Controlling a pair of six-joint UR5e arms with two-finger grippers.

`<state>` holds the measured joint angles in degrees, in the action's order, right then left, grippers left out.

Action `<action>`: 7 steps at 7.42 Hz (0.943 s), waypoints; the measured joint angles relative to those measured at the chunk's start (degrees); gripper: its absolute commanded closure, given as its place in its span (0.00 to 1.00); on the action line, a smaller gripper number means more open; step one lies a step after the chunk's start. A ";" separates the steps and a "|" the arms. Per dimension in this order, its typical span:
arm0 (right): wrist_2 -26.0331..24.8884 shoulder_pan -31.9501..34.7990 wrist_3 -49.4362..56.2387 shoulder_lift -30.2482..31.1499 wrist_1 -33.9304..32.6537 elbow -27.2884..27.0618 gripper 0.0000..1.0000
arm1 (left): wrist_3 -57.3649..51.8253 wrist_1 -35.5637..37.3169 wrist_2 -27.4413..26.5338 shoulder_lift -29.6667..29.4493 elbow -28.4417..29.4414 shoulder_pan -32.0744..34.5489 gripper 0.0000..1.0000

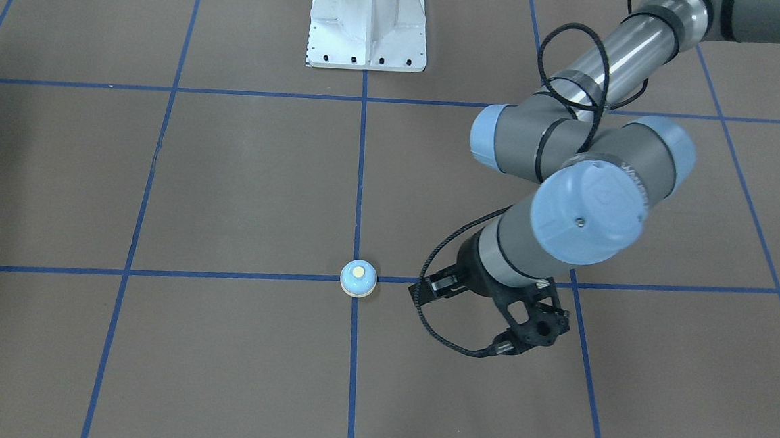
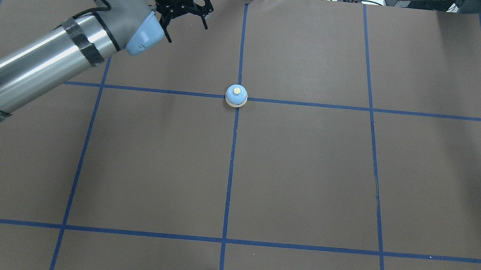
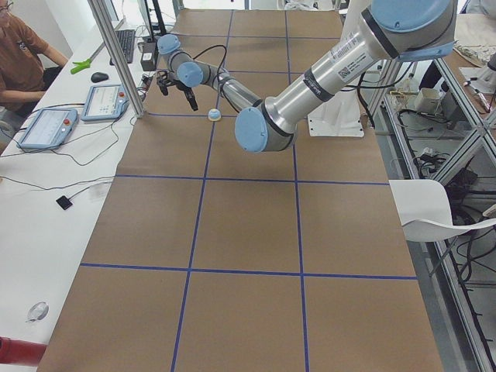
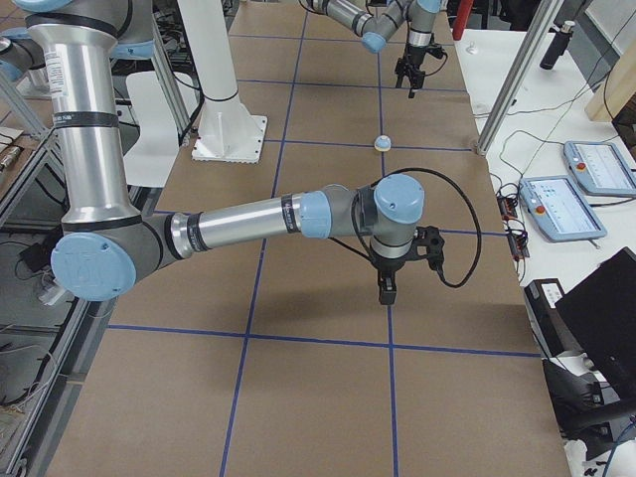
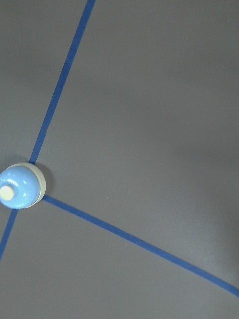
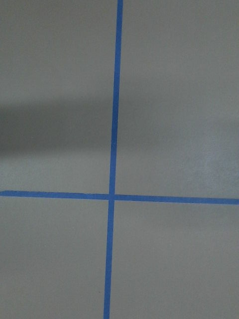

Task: Place and press bell with both arms
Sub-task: 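Raise the left gripper and withdraw it away from the bell, then move the right gripper over the bell and lower onto its dome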

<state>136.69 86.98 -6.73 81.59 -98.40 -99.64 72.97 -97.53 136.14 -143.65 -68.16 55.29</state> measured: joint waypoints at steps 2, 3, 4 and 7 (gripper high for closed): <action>-0.13 -5.94 -12.57 -5.74 0.05 -1.69 0.00 | -9.31 0.50 -0.01 10.31 -9.36 3.98 0.00; -0.61 -9.96 -20.42 -8.87 0.02 -2.56 0.00 | -15.67 0.62 -0.18 16.16 -13.94 6.96 0.00; -1.55 -13.83 -27.89 -11.69 0.03 -3.20 0.00 | -22.42 0.92 -0.23 21.68 -17.76 10.16 0.00; -7.95 -25.65 -46.10 -19.21 0.05 -4.19 0.01 | -36.56 1.67 -0.26 33.05 -25.22 16.56 0.00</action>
<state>128.74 61.33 -52.83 62.39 -98.35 -103.83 36.41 -95.86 135.88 -110.60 -93.38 71.85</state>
